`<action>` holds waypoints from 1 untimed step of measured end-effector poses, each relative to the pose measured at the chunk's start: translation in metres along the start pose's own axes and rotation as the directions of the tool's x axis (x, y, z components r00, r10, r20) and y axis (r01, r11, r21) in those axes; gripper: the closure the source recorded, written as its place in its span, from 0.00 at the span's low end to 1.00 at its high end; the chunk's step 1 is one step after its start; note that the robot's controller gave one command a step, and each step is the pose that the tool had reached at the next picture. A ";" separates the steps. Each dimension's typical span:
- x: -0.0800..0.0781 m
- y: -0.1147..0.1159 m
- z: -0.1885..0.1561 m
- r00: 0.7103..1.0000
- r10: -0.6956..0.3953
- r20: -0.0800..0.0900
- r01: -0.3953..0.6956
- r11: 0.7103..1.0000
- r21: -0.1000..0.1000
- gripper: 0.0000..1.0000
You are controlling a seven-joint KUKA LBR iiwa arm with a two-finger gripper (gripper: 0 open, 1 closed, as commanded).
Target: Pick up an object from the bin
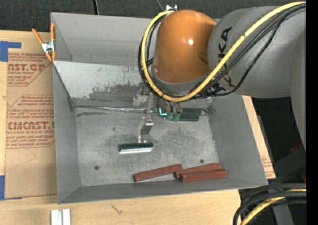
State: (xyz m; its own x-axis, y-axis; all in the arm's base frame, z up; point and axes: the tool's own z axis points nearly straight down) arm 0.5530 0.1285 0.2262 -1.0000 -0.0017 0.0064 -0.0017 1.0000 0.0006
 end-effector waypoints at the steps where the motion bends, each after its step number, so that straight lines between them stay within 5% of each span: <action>1: -0.002 -0.001 -0.004 1.000 0.001 0.008 -0.001 1.000 -0.001 0.00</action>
Offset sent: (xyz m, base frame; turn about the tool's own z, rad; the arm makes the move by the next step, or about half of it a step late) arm -0.0044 -0.0139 -0.1345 -0.3042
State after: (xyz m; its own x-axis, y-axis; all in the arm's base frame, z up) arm 0.5546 0.1279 0.2305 -1.0000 -0.0008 -0.0013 -0.0008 1.0000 0.0014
